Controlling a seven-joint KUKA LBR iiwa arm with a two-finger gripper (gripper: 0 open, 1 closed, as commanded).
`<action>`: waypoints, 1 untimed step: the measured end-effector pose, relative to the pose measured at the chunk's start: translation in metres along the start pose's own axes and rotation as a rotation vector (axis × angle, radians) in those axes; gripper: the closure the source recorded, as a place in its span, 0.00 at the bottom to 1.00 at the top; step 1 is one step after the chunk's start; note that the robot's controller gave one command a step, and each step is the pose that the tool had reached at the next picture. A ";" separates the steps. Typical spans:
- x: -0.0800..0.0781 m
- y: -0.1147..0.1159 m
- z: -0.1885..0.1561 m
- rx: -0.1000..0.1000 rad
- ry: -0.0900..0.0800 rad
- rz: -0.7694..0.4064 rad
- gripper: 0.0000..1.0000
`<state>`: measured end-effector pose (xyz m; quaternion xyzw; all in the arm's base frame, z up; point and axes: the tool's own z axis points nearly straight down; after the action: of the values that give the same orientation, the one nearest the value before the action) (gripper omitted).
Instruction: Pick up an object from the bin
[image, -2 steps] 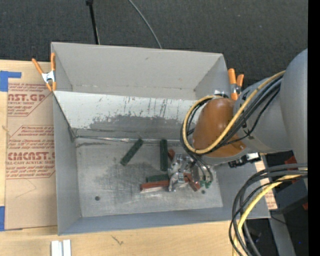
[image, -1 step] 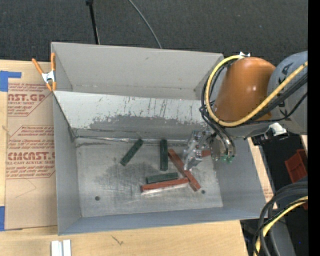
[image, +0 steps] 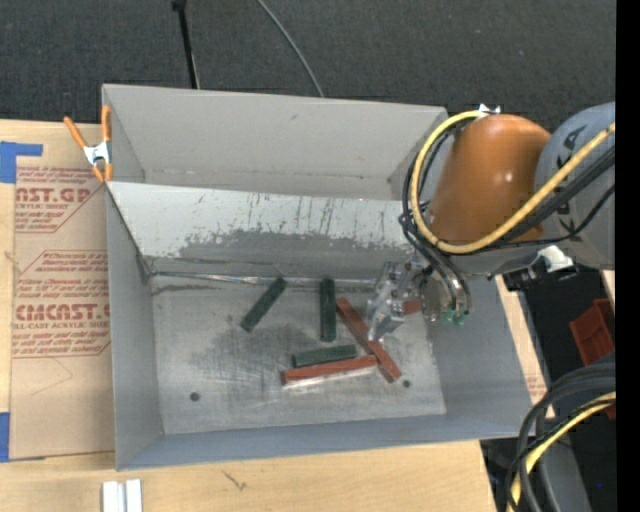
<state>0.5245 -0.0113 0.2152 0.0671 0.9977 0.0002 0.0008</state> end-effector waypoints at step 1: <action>0.000 0.009 0.037 0.000 -0.006 0.009 1.00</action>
Offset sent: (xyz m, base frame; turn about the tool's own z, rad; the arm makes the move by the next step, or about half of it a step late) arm -0.0012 0.0128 -0.0375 -0.0441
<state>0.5257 -0.0025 0.1784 0.0717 0.9974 0.0001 0.0039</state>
